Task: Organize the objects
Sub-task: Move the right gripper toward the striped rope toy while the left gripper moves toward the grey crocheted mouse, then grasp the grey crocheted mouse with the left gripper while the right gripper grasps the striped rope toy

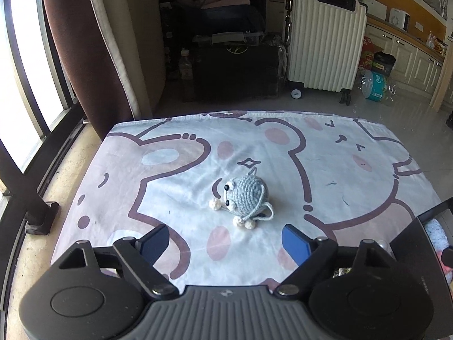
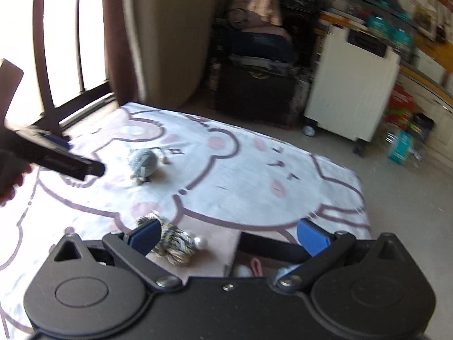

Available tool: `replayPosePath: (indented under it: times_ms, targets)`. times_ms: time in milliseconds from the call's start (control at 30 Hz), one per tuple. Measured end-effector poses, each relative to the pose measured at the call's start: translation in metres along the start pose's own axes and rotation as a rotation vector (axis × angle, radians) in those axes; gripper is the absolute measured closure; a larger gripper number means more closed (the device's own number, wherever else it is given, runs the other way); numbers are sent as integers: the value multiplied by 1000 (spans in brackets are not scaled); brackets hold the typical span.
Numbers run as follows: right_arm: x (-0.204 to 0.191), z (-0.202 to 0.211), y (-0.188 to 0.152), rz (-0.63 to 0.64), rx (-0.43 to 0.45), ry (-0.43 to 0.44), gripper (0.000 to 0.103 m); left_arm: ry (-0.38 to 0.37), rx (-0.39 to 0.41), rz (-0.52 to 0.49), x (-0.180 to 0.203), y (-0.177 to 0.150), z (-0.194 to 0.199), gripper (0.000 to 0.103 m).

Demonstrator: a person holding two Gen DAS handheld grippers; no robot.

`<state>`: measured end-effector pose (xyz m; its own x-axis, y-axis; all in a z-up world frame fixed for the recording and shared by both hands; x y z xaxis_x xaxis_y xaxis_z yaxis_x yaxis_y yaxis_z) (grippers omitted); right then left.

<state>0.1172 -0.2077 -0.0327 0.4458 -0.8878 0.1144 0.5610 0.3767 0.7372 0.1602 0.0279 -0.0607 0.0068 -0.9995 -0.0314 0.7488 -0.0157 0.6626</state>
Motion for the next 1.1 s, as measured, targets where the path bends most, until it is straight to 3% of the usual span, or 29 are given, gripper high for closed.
replayPosePath:
  times_ms: [233,500,767,867,933,1100]
  targets:
    - [-21,-39,12,213,-29,182,0,-39,48,-61,4,21,-31,20]
    - [-41,-80,1,304,-174,366,7,-121,35,-94,10,34,-68,20]
    - [-49,-112,-9,355,-327,455,23,-185,-15,-120,13,32,-102,22]
    - [-51,-116,-12,416,-351,458,25,-199,-37,-141,14,28,-110,25]
    - [-50,-120,-12,433,-363,462,32,-205,-42,-146,13,27,-113,27]
    - [-48,-130,-8,409,-369,465,41,-219,-56,-137,8,28,-122,34]
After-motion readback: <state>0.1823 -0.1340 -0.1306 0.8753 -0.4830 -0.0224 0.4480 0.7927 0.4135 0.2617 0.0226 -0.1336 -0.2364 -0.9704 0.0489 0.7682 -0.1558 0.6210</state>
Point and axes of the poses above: each gripper's, at about its wrist camera, not at the fingertips, and z roughly against the way its jaws point, x to its right, y to its top, the point moved 5 cm from there along -z, roughly the way its jaws point, and after that the axes turned 2 degrees about -x, right-handed, at the moved point
